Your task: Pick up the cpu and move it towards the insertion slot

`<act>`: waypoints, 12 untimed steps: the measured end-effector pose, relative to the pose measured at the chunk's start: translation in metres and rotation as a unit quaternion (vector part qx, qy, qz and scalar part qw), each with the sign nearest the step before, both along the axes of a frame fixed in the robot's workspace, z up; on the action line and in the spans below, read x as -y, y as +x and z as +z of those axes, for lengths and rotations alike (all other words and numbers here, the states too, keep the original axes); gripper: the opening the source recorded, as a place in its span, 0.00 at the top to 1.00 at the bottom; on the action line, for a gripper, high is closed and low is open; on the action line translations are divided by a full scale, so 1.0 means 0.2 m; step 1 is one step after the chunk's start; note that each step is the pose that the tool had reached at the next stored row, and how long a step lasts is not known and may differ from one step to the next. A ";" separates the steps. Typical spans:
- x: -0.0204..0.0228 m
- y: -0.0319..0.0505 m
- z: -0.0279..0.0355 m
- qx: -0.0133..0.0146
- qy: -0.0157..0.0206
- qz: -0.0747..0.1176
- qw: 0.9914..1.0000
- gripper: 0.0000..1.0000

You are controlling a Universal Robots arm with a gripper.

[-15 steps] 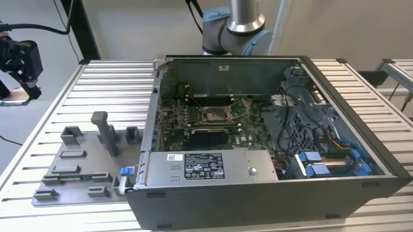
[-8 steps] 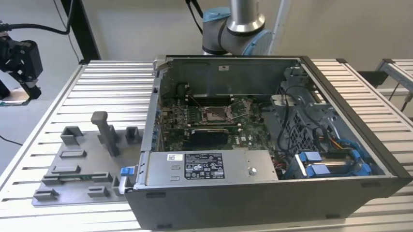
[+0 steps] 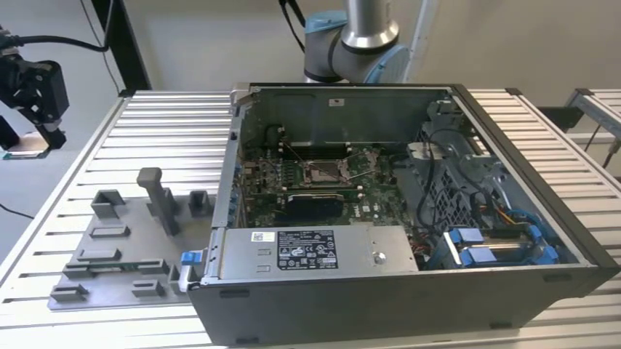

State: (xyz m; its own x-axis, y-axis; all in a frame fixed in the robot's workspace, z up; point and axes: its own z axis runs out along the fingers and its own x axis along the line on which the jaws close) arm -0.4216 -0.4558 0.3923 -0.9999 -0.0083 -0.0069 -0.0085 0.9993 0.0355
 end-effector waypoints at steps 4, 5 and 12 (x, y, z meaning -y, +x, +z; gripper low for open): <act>0.000 0.042 0.000 0.000 0.000 0.000 1.000 1.00; 0.000 0.053 0.000 0.000 0.000 0.000 1.000 1.00; 0.000 0.125 0.000 0.000 0.000 0.000 1.000 1.00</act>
